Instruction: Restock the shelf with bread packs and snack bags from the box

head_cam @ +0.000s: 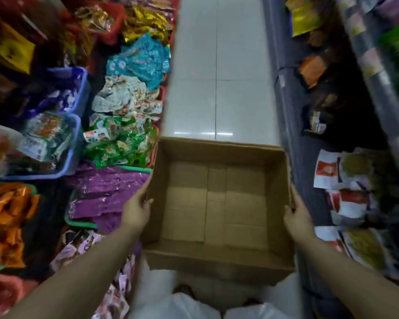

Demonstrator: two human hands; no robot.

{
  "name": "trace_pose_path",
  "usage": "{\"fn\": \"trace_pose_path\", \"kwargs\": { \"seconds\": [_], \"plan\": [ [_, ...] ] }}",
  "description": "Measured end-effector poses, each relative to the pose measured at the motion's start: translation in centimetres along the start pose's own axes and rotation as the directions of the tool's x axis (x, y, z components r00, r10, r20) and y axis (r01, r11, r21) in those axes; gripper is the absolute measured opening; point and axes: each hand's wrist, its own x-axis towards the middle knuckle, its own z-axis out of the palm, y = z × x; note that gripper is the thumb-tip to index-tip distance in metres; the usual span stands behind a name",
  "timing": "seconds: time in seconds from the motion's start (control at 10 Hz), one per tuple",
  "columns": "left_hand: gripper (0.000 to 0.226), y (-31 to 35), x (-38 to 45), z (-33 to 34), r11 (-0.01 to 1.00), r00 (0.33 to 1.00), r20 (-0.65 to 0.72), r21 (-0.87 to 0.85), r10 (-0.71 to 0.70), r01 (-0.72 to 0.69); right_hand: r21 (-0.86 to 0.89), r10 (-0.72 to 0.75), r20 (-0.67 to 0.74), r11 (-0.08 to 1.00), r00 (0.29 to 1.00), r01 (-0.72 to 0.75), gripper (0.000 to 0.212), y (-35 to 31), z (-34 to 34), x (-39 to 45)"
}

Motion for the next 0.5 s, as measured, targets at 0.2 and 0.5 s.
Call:
{"fn": "trace_pose_path", "kwargs": {
  "seconds": [0.2, 0.5],
  "plan": [
    [0.065, -6.2, 6.0, 5.5, 0.999, 0.998, 0.070, 0.049, -0.001, -0.002, 0.067, -0.059, 0.070, 0.996, 0.996, 0.054, 0.062, 5.7, 4.7, 6.9],
    [0.061, -6.2, 4.9, 6.9, 0.954, 0.947, 0.231, -0.149, -0.223, 0.261, -0.045, -0.021, 0.213, 0.999, 0.977, 0.031, 0.084, 6.9, 5.1, 7.1]
  ]
}}
